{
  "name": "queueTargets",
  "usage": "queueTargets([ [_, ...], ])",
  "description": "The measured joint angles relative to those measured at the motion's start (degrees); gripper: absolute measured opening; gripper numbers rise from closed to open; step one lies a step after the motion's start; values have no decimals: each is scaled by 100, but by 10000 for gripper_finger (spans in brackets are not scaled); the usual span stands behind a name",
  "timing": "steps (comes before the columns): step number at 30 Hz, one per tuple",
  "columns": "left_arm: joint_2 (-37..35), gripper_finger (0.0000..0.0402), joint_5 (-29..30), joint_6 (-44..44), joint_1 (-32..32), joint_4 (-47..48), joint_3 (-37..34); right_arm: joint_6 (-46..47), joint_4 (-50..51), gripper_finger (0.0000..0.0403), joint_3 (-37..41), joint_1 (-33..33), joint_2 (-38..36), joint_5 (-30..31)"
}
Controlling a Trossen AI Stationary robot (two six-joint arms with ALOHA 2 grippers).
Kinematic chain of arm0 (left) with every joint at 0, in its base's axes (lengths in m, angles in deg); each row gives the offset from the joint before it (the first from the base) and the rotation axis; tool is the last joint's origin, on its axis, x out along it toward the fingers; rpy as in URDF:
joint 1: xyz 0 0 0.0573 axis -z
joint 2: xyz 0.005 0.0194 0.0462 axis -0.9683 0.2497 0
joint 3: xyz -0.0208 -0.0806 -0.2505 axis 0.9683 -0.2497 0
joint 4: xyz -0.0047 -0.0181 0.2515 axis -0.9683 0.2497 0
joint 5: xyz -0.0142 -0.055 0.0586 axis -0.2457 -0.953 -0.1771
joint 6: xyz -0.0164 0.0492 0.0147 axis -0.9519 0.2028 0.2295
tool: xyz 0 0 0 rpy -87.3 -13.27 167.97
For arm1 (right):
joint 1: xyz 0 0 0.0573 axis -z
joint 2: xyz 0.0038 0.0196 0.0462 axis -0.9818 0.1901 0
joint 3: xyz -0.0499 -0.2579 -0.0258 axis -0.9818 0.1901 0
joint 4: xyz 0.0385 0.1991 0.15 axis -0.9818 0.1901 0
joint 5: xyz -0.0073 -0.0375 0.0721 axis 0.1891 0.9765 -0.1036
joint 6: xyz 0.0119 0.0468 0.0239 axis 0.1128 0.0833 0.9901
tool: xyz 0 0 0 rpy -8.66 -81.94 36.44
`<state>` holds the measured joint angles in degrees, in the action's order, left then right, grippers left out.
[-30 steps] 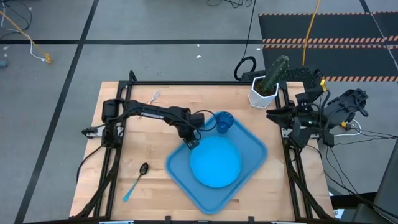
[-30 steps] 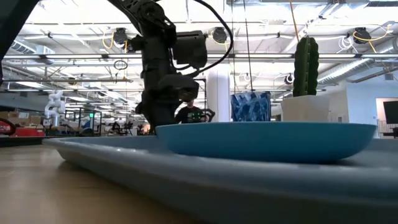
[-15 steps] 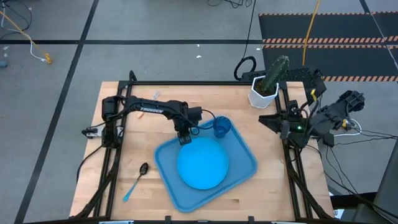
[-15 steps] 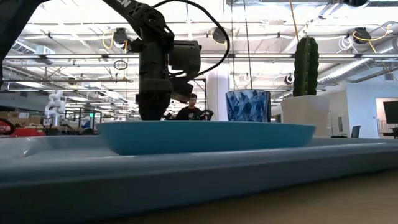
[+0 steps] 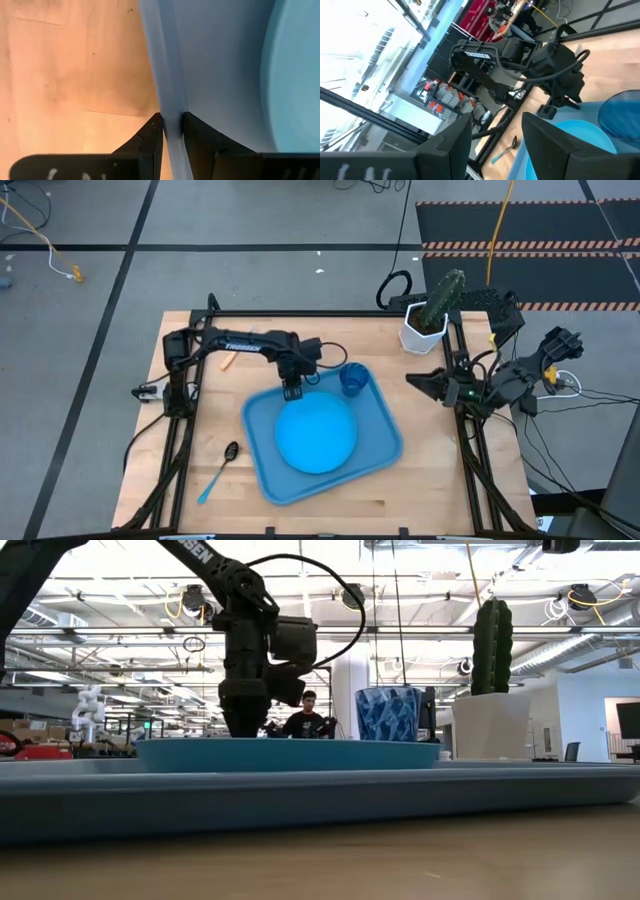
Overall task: Pick and place plate/cup/fork/spoon on tray
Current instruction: Move the blue tray to the center of the table
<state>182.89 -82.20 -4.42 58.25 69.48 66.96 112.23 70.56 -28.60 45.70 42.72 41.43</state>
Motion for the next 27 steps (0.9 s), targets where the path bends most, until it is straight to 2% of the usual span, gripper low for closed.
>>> queueTargets([
  [9, 0, 70, 285, 748, -12, 5, 60, -87, -169, 167, 0, 0, -9, 140],
  [17, 0, 70, 475, 1332, -10, -16, 497, -88, -174, 167, 0, 0, -9, 287],
  [27, 0, 70, 506, 1415, -42, -201, 713, -48, -181, 167, 0, 0, 9, 414],
])
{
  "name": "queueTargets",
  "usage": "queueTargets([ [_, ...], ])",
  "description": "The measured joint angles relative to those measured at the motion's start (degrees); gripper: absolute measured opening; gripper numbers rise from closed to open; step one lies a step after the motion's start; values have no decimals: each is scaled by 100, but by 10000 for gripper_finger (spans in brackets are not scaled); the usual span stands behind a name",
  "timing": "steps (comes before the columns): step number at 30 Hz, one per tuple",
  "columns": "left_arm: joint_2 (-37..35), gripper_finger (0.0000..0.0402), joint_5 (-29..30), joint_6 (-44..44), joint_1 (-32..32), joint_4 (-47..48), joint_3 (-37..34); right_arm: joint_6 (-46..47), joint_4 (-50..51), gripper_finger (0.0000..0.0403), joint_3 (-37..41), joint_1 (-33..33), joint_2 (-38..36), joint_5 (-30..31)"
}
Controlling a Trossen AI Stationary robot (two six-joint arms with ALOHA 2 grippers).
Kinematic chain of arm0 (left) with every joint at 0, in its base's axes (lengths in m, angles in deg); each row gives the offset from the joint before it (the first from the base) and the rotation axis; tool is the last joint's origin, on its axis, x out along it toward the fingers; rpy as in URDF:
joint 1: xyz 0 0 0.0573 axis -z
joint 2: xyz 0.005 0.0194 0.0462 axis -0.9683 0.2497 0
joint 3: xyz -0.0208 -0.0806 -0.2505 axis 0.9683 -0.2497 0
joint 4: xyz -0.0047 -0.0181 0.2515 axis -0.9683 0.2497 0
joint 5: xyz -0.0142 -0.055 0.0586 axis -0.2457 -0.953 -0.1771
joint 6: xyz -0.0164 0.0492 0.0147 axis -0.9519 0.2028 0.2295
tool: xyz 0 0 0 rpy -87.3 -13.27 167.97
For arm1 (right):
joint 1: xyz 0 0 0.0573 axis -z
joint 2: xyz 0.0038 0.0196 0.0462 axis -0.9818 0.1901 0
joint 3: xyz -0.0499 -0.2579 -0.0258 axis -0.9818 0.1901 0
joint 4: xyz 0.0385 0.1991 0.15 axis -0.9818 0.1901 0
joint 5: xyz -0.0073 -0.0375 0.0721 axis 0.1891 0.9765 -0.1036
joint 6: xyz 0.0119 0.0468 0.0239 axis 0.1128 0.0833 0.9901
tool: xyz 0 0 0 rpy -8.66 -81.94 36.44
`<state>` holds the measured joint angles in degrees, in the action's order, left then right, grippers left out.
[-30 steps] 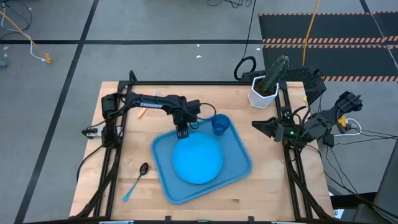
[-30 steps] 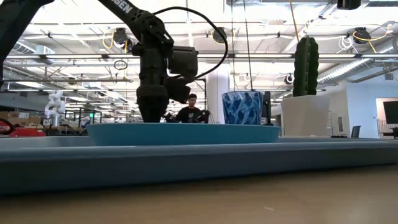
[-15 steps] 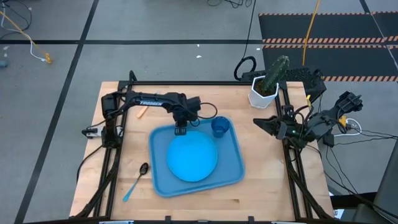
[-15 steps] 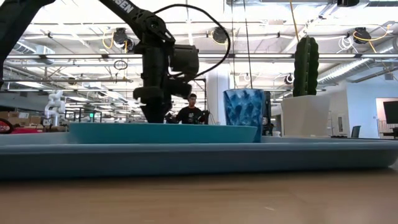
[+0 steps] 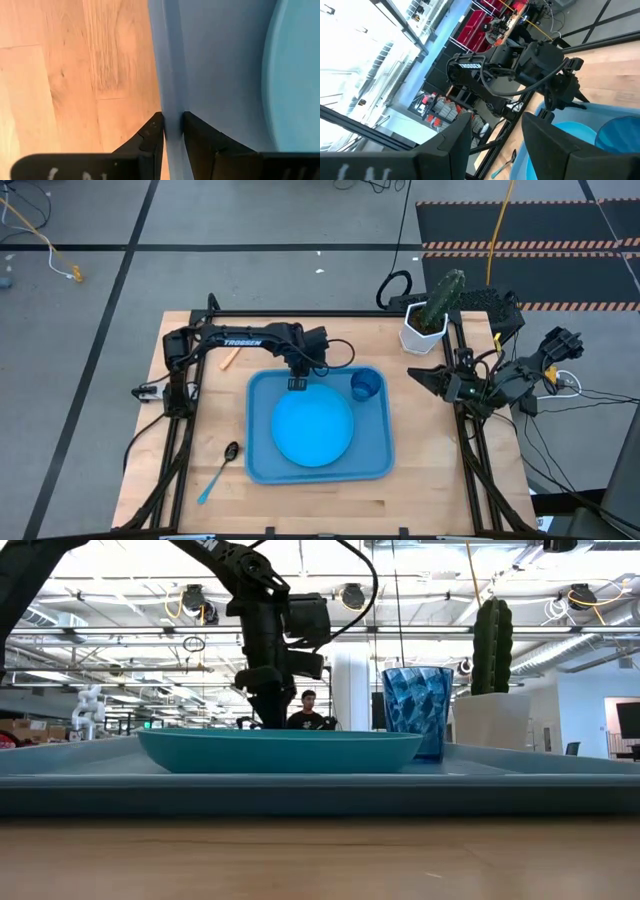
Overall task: Pick and place plate/cup/fork/spoon on tray
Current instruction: Move the blue tray to the center of the table, then adjust the light blue plate
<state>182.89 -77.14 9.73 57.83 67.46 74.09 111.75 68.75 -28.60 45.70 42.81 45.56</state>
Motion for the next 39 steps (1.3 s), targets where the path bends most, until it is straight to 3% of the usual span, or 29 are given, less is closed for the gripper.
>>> queueTargets([
  [16, 7, 71, -24, -449, -11, -151, -7, -149, -365, 167, 0, -2, 182, -16],
  [30, 7, 172, 73, -943, -38, -158, -9, -205, -650, 167, -2, -4, 344, -179],
  [39, -63, 184, 120, -1356, -37, 82, -13, -242, -655, 167, -2, -11, 400, -181],
])
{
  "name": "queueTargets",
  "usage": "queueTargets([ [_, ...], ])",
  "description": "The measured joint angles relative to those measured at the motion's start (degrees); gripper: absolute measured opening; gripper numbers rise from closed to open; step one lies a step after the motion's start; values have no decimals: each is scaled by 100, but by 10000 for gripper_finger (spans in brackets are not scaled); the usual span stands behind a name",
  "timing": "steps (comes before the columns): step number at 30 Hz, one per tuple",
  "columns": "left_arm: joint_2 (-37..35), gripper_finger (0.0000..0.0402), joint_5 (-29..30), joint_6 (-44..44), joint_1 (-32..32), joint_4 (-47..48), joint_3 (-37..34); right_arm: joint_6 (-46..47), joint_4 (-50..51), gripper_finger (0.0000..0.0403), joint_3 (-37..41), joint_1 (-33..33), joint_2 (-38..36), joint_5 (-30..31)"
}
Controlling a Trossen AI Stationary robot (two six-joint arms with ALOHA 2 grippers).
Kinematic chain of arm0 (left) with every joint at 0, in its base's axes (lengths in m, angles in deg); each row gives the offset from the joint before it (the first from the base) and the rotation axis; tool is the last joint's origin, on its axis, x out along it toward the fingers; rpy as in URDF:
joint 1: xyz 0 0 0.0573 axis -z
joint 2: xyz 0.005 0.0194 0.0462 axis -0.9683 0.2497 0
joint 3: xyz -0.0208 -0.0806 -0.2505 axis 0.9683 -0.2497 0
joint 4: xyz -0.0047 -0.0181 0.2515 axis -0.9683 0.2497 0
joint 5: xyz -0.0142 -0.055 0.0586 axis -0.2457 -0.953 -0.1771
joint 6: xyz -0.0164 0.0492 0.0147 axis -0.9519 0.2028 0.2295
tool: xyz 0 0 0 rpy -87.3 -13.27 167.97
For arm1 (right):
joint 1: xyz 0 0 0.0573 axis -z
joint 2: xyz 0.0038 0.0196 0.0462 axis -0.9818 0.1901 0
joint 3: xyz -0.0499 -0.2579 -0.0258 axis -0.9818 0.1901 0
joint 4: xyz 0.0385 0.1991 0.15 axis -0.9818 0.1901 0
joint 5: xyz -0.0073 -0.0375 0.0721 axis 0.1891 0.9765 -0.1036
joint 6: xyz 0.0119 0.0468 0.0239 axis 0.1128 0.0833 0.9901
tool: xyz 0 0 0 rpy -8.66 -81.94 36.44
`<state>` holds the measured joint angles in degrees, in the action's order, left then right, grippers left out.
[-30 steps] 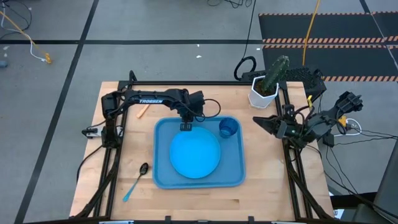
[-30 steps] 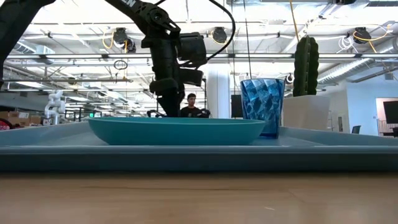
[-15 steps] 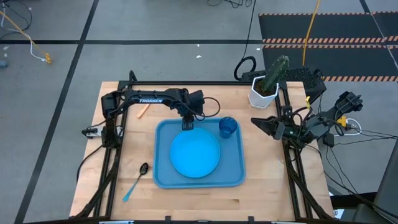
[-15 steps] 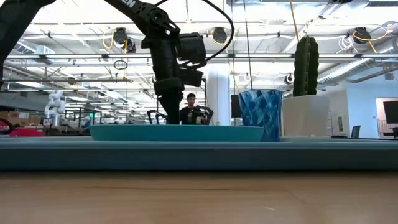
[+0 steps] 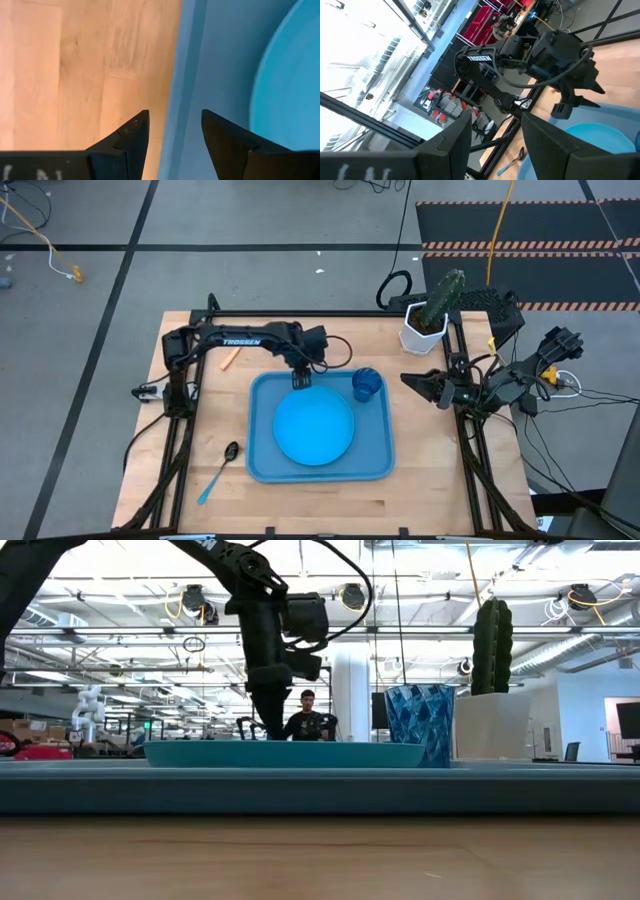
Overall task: Pick and place plate/cup/fork/spoon on tray
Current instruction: Adjust the light blue plate
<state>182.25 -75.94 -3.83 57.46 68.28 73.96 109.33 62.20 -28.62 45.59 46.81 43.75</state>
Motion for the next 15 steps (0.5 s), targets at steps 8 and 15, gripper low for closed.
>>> queueTargets([
  [8, -717, 184, -4, -504, 0, 172, 2, -59, -142, 167, 0, 0, 0, 4],
  [15, -1679, 184, -108, -1199, 24, -49, 4, -624, -1335, 167, 0, 53, 9, 35],
])
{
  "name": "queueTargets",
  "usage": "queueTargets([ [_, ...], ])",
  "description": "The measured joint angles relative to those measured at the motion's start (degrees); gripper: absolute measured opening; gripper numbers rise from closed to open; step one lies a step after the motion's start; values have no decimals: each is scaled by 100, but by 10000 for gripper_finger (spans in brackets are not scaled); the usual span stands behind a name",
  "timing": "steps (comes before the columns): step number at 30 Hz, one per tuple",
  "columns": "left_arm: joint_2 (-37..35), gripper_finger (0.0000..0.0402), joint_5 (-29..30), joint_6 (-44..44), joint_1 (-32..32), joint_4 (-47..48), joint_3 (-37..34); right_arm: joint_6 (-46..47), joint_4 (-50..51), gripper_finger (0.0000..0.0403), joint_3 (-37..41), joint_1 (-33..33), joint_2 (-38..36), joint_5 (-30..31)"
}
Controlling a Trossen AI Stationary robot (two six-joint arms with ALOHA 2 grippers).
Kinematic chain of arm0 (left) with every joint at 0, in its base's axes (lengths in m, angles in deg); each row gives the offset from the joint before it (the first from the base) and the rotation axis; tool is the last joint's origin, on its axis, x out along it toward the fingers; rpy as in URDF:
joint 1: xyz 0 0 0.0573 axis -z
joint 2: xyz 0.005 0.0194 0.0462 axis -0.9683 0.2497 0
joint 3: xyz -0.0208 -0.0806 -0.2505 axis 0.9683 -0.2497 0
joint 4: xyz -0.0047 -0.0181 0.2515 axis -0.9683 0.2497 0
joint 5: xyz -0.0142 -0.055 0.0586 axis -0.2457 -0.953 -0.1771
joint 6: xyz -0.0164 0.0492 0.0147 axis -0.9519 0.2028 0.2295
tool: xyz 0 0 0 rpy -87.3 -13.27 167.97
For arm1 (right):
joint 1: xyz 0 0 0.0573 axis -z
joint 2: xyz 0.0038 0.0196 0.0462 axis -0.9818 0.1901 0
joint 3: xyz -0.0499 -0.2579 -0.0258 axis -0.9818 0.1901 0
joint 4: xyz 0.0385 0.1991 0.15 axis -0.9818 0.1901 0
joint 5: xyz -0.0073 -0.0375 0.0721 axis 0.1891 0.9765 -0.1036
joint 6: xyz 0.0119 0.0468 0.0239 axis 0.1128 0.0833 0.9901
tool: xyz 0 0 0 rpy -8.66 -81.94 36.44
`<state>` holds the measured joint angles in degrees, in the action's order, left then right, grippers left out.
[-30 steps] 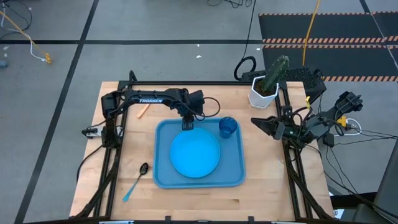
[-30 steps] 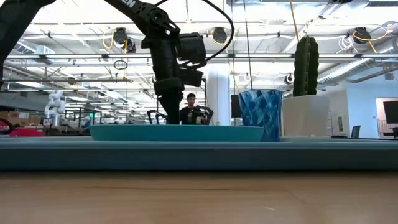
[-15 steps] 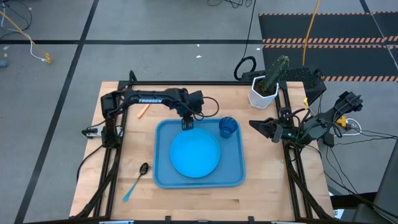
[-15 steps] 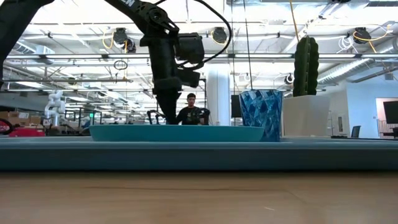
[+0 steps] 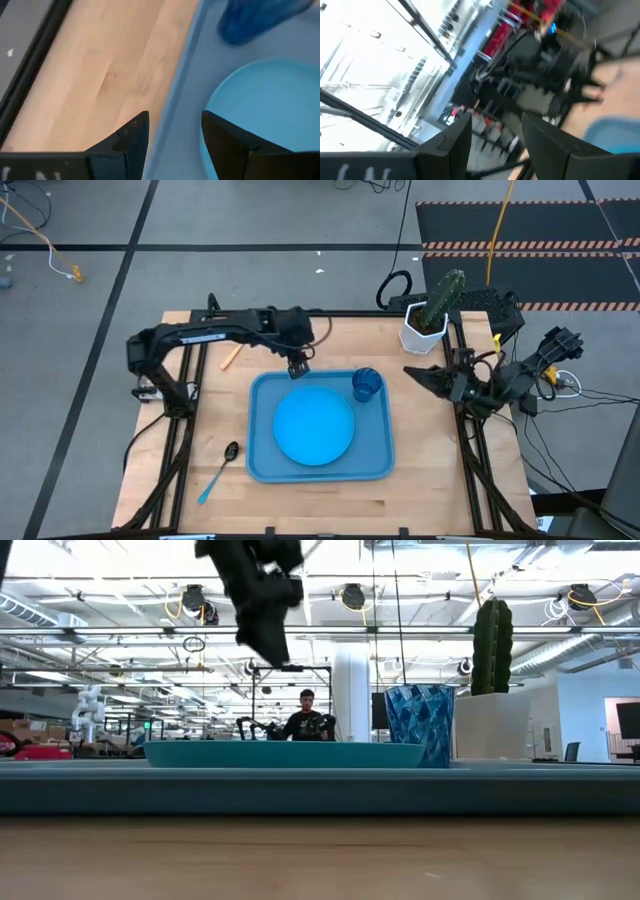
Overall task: Pick and place plate/cup/fork/spoon on tray
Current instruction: Adjust the light blue plate
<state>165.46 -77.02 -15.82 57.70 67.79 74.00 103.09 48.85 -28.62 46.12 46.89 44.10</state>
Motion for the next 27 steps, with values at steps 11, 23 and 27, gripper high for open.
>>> queueTargets([
  [11, -1203, 184, -439, -1543, 338, -1684, 4, -2149, -1694, 167, 0, 537, 4, 28],
  [23, -1442, 184, -453, -2240, 714, -3512, 7, -2448, -1461, 167, -553, 777, 372, 16],
  [27, -1449, 184, -453, -2315, 713, -3619, 7, -2595, -444, 167, -1372, 777, 702, 12],
])
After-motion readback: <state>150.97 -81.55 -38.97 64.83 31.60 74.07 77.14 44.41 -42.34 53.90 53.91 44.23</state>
